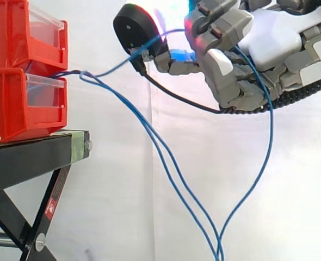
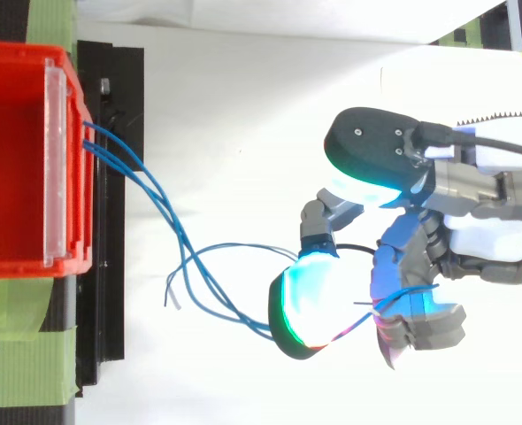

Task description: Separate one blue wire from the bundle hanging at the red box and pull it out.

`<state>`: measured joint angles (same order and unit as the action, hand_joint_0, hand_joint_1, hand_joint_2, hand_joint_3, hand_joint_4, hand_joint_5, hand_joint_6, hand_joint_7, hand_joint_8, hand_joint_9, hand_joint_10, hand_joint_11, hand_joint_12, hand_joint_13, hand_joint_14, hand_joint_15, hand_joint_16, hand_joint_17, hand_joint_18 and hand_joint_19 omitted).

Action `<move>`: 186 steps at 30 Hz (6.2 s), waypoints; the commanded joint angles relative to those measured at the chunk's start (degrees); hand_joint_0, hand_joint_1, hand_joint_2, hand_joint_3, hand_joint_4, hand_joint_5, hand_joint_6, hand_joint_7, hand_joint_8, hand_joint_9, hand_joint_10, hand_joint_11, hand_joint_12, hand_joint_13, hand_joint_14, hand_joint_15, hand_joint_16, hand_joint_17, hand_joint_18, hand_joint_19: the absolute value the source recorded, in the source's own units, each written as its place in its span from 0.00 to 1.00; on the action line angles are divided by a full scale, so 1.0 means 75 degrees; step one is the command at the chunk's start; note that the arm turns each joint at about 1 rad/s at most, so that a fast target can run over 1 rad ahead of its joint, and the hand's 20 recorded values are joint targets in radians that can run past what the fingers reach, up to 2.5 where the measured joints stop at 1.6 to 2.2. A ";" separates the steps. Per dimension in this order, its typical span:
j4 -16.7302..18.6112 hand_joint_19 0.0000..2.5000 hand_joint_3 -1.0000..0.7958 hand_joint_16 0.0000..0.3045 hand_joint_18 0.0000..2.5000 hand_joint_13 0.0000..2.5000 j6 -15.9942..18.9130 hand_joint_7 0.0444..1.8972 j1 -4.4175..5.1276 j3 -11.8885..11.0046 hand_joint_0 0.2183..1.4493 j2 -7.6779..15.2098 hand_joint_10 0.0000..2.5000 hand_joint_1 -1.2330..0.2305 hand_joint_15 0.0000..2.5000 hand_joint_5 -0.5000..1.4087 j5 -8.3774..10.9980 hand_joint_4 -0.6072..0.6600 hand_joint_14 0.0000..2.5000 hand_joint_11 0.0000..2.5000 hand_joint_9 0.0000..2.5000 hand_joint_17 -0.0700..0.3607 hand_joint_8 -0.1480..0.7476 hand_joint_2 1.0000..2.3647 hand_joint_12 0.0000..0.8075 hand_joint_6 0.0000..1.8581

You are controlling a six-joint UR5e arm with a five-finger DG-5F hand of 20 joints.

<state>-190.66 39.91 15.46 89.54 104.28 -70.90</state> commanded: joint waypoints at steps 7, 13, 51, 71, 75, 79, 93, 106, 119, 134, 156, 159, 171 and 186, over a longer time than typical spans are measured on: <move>-0.0008 0.33 0.28 0.22 0.40 0.33 -0.0036 0.46 0.0001 0.0002 0.15 0.0007 0.36 0.85 0.48 0.19 0.0007 0.62 0.49 0.61 0.42 0.51 0.59 0.00 0.60 0.45; -0.0242 0.32 0.28 0.22 0.40 0.33 -0.0610 0.48 0.0001 0.0002 0.14 -0.0005 0.36 0.84 0.47 0.20 -0.0004 0.62 0.50 0.59 0.42 0.51 0.59 0.00 0.61 0.42; -0.0266 0.31 0.28 0.21 0.33 0.39 -0.3107 0.53 -0.0093 -0.0010 0.18 -0.0005 0.57 0.69 0.53 0.18 0.1437 0.71 0.25 0.49 0.39 0.49 0.51 0.00 0.58 0.27; -0.0254 0.32 0.28 0.21 0.36 0.39 -0.5239 0.58 -0.0128 0.0002 0.17 -0.0005 0.84 0.65 0.50 0.19 0.1566 0.71 0.38 0.45 0.37 0.49 0.52 0.00 0.58 0.27; -0.0242 0.31 0.28 0.21 0.37 0.40 -0.5474 0.58 -0.0140 0.0002 0.17 -0.0005 0.86 0.63 0.50 0.19 0.1601 0.71 0.39 0.44 0.37 0.50 0.53 0.00 0.59 0.27; -0.0242 0.31 0.28 0.21 0.37 0.40 -0.6001 0.59 -0.0140 0.0002 0.17 -0.0005 0.86 0.63 0.51 0.19 0.1601 0.71 0.38 0.45 0.37 0.50 0.53 0.00 0.58 0.27; -0.0242 0.32 0.28 0.20 0.37 0.41 -0.7032 0.63 -0.0187 -0.0010 0.18 -0.0005 0.85 0.62 0.52 0.20 0.1601 0.69 0.36 0.46 0.38 0.49 0.52 0.00 0.57 0.27; -0.0195 0.32 0.28 0.19 0.37 0.41 -0.7747 0.62 -0.0281 0.0002 0.21 0.0007 0.85 0.58 0.54 0.19 0.1601 0.67 0.33 0.49 0.38 0.47 0.49 0.00 0.54 0.29; 0.0051 0.32 0.28 0.19 0.37 0.41 -0.8439 0.61 -0.0398 0.0002 0.21 -0.0005 0.86 0.55 0.55 0.19 0.1578 0.67 0.33 0.49 0.38 0.47 0.49 0.00 0.54 0.30; 0.0098 0.32 0.28 0.20 0.36 0.41 -0.9411 0.58 -0.0421 -0.0010 0.20 -0.0005 0.89 0.42 0.55 0.18 0.1355 0.67 0.32 0.46 0.35 0.47 0.50 0.00 0.55 0.31; 0.0215 0.33 0.30 0.17 0.36 0.43 -0.9423 0.44 -0.0409 0.0002 0.28 -0.0005 0.89 0.33 0.62 0.17 0.1367 0.63 0.23 0.50 0.35 0.43 0.47 0.00 0.48 0.41; 0.0297 0.33 0.30 0.17 0.36 0.43 -0.9423 0.43 -0.0409 0.0002 0.28 -0.0005 0.89 0.31 0.63 0.16 0.1355 0.63 0.22 0.50 0.34 0.43 0.47 0.00 0.47 0.42; 0.0426 0.32 0.32 0.16 0.36 0.44 -0.9446 0.41 -0.0421 0.0002 0.30 -0.0005 0.90 0.29 0.64 0.16 0.1343 0.62 0.20 0.49 0.33 0.42 0.47 0.00 0.47 0.45; 0.0437 0.32 0.32 0.16 0.36 0.44 -0.9939 0.41 -0.0421 0.0002 0.31 -0.0005 0.92 0.28 0.64 0.16 0.1214 0.62 0.19 0.49 0.33 0.42 0.47 0.00 0.47 0.46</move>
<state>-187.45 -33.84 12.30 89.51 104.24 -61.29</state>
